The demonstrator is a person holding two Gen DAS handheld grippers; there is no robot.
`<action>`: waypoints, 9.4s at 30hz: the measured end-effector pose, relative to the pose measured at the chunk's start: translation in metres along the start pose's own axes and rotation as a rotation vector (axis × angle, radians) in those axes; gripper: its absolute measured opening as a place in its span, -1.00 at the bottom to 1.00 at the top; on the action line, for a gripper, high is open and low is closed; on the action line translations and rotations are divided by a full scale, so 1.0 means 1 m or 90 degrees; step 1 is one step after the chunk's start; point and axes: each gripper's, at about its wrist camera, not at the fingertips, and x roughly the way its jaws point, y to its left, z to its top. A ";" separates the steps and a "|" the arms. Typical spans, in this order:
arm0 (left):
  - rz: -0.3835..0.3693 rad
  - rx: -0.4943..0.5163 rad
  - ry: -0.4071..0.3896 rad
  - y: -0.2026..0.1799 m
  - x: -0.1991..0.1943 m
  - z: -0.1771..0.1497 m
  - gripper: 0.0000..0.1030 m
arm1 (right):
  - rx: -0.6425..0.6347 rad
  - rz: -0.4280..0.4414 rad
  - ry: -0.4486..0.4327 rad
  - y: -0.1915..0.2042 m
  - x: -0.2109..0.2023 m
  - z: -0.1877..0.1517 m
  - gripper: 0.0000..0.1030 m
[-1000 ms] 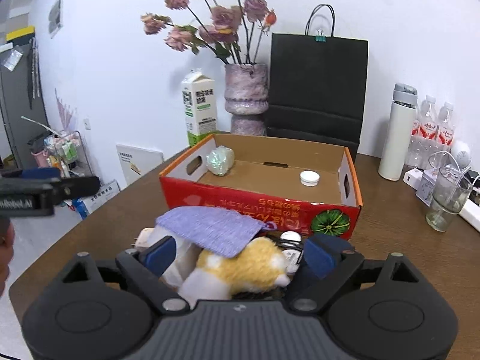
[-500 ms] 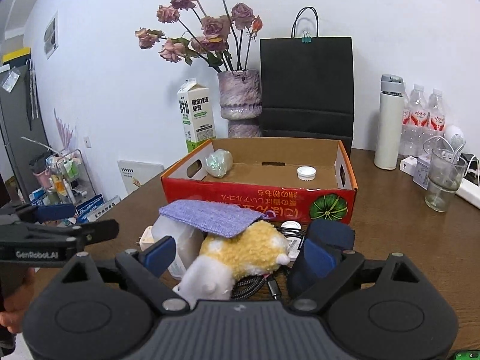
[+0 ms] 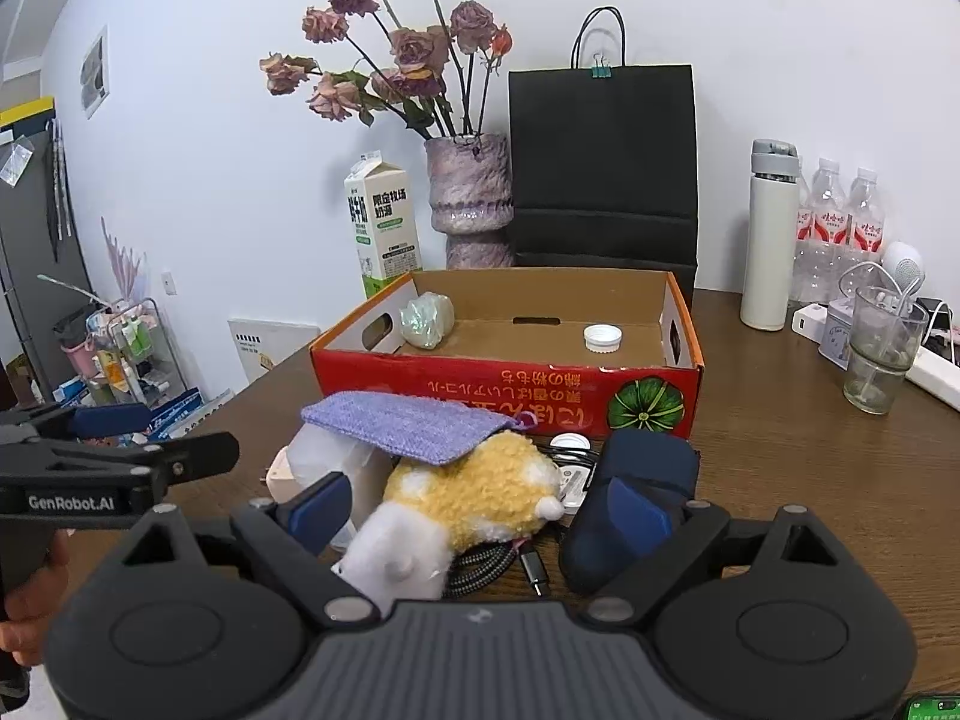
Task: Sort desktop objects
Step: 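Withdraw both tools from the box back to the table items, then grasp the beige plug cube with the left tool while the right tool grasps the plush hamster, then carry plug cube and hamster into the cardboard box and open both tools, then withdraw both tools from the box back to the table items, then grasp the white plastic container with the left tool while the right tool grasps the navy pouch, then carry container and navy pouch into the cardboard box and open both tools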
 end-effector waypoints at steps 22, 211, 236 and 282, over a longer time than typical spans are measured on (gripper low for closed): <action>-0.011 -0.041 0.017 0.014 0.039 -0.037 0.80 | -0.019 0.019 0.037 0.010 0.043 -0.039 0.74; -0.034 -0.101 -0.104 0.015 -0.050 -0.001 -0.20 | 0.176 -0.097 -0.067 -0.058 0.003 -0.027 0.15; -0.113 -0.091 -0.104 -0.005 0.025 0.102 -0.19 | 0.137 -0.022 -0.169 -0.081 -0.029 0.064 0.15; -0.043 -0.051 0.104 0.012 0.155 0.109 0.93 | 0.058 -0.042 0.068 -0.069 0.138 0.124 0.54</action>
